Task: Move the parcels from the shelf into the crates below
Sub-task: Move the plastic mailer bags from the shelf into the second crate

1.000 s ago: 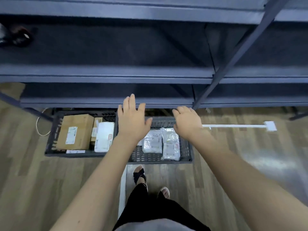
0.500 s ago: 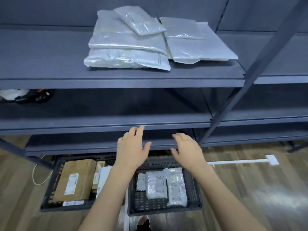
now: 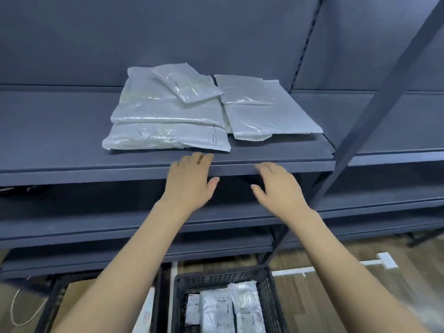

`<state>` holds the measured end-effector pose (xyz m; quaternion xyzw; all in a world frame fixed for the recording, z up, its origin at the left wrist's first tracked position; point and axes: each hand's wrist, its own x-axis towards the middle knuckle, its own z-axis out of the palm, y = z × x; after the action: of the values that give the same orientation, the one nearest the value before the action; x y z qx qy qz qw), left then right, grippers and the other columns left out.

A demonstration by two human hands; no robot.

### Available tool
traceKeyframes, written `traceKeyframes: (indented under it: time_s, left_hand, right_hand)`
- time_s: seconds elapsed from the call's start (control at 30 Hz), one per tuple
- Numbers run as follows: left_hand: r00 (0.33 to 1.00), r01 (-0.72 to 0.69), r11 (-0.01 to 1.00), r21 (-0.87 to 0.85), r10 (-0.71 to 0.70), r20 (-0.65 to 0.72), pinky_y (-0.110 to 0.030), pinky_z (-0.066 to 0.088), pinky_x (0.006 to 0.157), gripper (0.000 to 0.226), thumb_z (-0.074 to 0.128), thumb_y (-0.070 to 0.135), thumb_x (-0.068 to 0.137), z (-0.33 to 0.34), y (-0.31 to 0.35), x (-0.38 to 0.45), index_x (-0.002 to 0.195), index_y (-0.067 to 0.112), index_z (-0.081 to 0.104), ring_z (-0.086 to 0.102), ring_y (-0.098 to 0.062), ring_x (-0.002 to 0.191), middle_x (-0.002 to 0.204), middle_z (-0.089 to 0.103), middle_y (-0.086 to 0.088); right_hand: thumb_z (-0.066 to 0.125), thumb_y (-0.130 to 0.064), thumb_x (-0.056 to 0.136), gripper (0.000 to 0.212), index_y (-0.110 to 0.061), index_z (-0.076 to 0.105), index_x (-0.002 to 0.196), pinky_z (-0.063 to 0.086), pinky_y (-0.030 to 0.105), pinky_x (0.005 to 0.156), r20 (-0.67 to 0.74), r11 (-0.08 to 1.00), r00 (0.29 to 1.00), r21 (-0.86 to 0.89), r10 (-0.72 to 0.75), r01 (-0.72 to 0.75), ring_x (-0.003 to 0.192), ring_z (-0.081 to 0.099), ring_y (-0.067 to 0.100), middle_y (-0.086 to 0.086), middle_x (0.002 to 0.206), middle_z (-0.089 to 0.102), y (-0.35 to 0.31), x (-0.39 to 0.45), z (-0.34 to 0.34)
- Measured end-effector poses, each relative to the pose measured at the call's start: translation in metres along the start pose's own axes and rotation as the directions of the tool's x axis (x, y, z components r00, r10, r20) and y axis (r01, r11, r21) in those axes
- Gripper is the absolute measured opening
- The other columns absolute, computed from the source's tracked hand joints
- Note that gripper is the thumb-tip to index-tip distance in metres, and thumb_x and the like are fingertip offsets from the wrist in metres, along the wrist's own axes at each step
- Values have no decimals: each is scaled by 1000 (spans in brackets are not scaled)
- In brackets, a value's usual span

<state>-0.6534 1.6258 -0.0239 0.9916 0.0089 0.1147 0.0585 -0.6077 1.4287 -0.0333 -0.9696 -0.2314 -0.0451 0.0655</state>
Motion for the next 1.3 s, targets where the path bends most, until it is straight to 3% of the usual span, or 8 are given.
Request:
traceKeyframes:
  time_s: [0.37,0.47,0.63,0.8,0.9,1.0,1.13,1.3]
  left_hand:
    - [987,159,949,272,-143,-78,-39,38,86,49,49,40,93,-64,-46,123,130,10,43,48,-31,112,125,49,-11]
    - [979,196,924,329,-205,-10,-39,37,89,59,46,52,91,-64,-60,146,132,11,39,44,-30,118,129,46,-11]
    - [915,390,899,201,-403,30,-41,38,93,83,37,71,85,-52,-69,173,143,12,29,40,-33,122,136,40,-15]
    - [919,344,878,333,-388,72,-41,34,97,97,51,77,72,-50,-70,194,140,12,28,32,-33,128,143,28,-17]
    - [912,325,867,377,-393,117,-40,29,104,94,58,65,78,-47,-72,204,143,10,19,25,-36,135,151,15,-21]
    - [908,339,863,375,-405,110,-39,27,107,82,56,36,88,-39,-76,207,147,7,8,25,-37,135,150,15,-24]
    - [903,369,875,315,-418,103,-36,39,94,79,52,18,90,-26,-82,202,149,7,0,40,-33,123,139,32,-22]
    - [925,340,906,251,-371,83,-38,43,83,77,43,-1,88,-22,-84,188,149,7,-3,44,-34,120,150,18,-22]
  right_hand:
    - [48,-29,93,51,-11,39,140,38,37,98,0,975,987,-155,-160,158,126,41,29,9,140,44,8,146,-56]
    - [48,-30,93,50,-11,40,138,37,37,97,46,968,989,-203,-142,148,126,40,29,8,139,43,14,174,-55]
    - [45,-36,94,52,-12,37,139,35,38,98,76,954,987,-258,-139,154,126,39,28,8,139,42,24,206,-52]
    - [46,-36,94,51,-11,36,138,34,38,100,71,937,977,-278,-199,211,127,38,28,9,141,39,18,233,-54]
    - [49,-33,94,53,-10,33,140,33,37,101,79,938,970,-248,-228,241,130,35,28,9,143,38,8,253,-53]
    - [52,-30,93,56,-9,32,141,33,36,101,73,942,964,-205,-256,265,130,35,28,10,141,39,-4,273,-49]
    - [53,-26,90,62,-8,26,143,36,38,97,91,964,969,-116,-231,240,124,42,31,12,136,44,-15,286,-34]
    - [46,-18,91,38,-7,41,127,33,36,83,43,950,966,-170,-257,260,113,49,32,13,122,54,-18,279,-24]
